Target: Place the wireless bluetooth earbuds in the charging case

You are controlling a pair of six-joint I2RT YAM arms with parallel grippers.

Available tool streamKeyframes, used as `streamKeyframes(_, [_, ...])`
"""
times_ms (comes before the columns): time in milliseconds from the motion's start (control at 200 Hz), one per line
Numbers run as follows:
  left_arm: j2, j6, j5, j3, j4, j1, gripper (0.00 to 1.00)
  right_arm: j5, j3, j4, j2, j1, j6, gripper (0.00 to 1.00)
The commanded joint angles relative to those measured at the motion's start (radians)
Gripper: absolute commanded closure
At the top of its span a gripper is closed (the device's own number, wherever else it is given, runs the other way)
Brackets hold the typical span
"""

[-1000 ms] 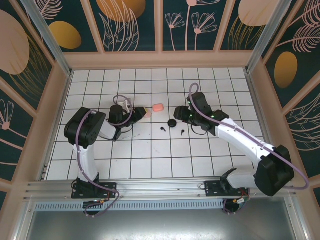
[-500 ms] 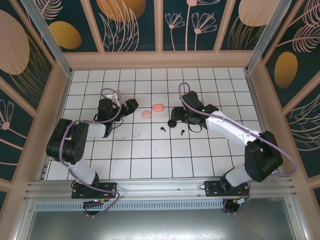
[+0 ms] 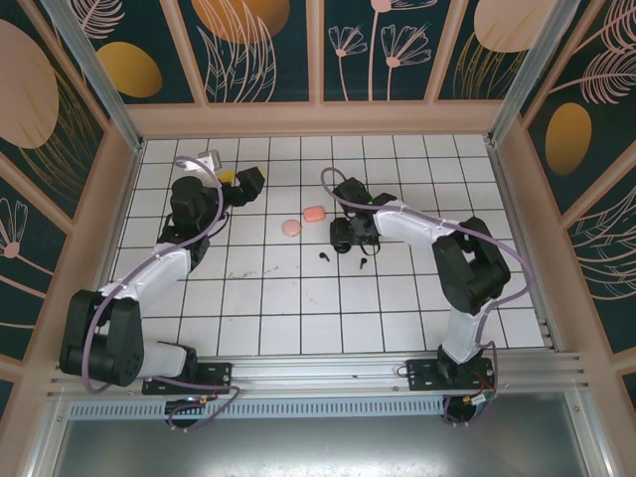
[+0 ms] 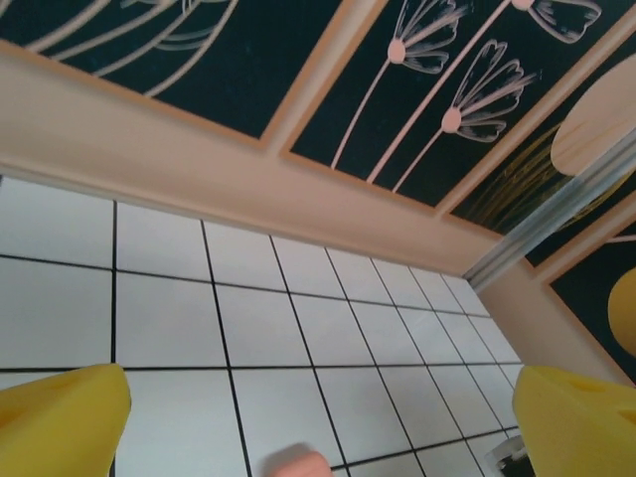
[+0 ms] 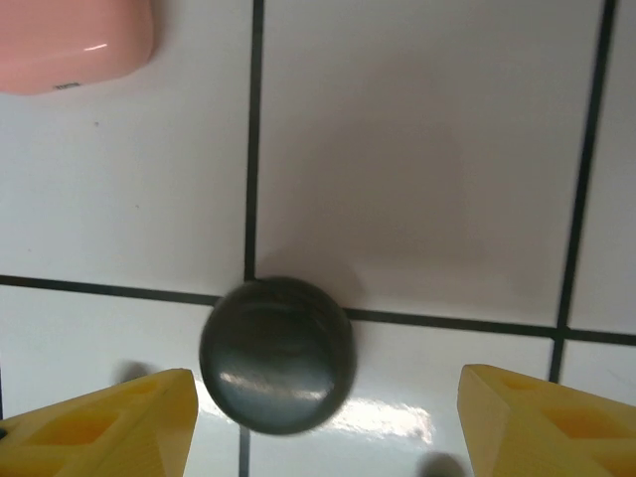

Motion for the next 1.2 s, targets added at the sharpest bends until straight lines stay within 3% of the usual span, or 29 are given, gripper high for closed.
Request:
streamKeyframes(0, [-0.049, 0.017, -0.078, -0.009, -0.012, 0.001, 0.01, 0.016, 0.067, -0.042, 0.054, 0.014, -0.035, 0.30])
streamKeyframes(170, [-0.096, 0.015, -0.144, -0.035, -0.014, 0.002, 0.01, 0.010, 0.113, -0.070, 0.111, 0.020, -0.056, 0.31])
streamKeyframes(405, [-0.111, 0.057, -0.118, -0.038, -0.014, 0.001, 0.01, 0.009, 0.135, -0.093, 0.153, 0.031, -0.062, 0.34])
streamKeyframes(586, [-0.098, 0.036, -0.158, -0.022, -0.054, 0.001, 0.01, 0.013, 0.137, -0.090, 0.178, 0.033, -0.054, 0.37])
streamKeyframes(781, [-0.083, -0.016, -0.138, -0.004, -0.071, 0.001, 0.01, 0.003, 0.132, -0.082, 0.191, 0.032, -0.048, 0.49])
streamKeyframes(956, [-0.108, -0.112, -0.136, -0.069, 0.056, 0.002, 0.01, -0.006, 0.105, -0.060, 0.171, 0.030, -0.040, 0.66])
streamKeyframes(1191, [-0.065, -0.099, -0.007, -0.071, 0.120, 0.001, 0.01, -0.041, 0.083, -0.025, 0.057, -0.005, 0.010, 0.69])
